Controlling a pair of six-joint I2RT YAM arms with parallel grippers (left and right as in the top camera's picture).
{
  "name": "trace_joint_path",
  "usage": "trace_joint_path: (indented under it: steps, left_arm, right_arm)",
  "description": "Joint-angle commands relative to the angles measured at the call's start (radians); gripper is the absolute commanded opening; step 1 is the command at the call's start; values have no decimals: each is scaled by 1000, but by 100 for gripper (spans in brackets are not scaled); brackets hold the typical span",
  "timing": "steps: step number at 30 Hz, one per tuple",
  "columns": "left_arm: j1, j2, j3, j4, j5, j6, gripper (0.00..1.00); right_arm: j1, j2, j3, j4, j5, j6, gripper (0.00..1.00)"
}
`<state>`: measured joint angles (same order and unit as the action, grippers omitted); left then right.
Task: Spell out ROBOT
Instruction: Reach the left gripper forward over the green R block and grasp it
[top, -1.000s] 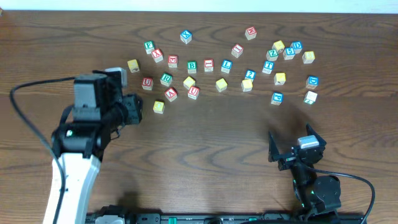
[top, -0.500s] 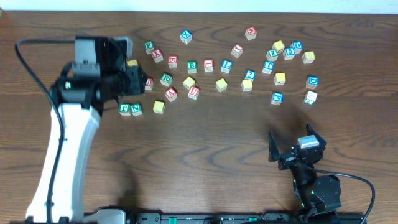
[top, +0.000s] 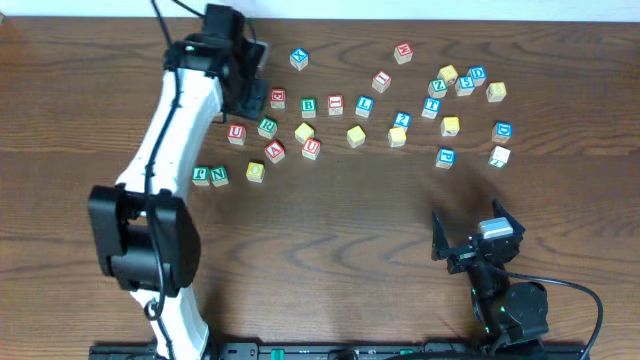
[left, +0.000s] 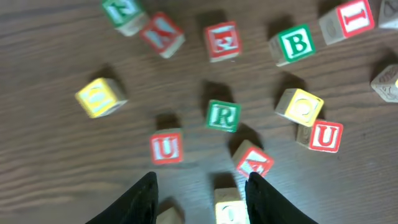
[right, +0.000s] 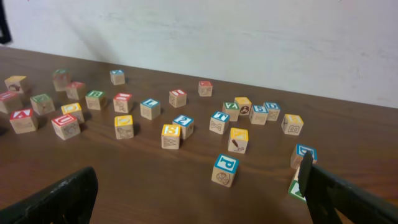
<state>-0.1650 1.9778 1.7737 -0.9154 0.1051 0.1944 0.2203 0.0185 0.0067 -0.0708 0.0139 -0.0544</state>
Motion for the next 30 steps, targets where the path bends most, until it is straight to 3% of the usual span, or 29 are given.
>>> trace_joint_path:
  steps: [1, 8, 17, 19, 20, 21, 22, 23, 25, 30]
  left_arm:
    - [-18, 73, 20, 39, -24, 11, 45]
    - [-19, 199, 20, 62, -24, 11, 45]
    - [-25, 208, 16, 77, -9, 16, 45]
    - [-31, 212, 16, 84, -9, 15, 13]
    - [-35, 212, 16, 87, -9, 15, 12]
    - [-38, 212, 16, 88, -9, 15, 36]
    - [-44, 212, 16, 88, -9, 15, 49]
    - [-46, 212, 16, 89, -9, 15, 49]
    - [-51, 212, 16, 98, -9, 15, 59]
    - [-51, 212, 16, 117, -9, 15, 60]
  right_arm:
    - [6, -4, -1, -5, -6, 16, 99]
    - [6, -4, -1, -5, -6, 16, 99]
    - [6, -4, -1, -5, -6, 16, 99]
    - [6, -4, -1, -5, -6, 16, 99]
    - [6, -4, -1, -5, -6, 16, 99]
    - [6, -4, -1, -5, -6, 16, 99]
    - [6, -4, -1, -5, -6, 16, 99]
    - [6, -4, -1, -5, -6, 16, 99]
    - [6, -4, -1, -5, -6, 16, 99]
    - [6, -4, -1, -5, -6, 16, 99]
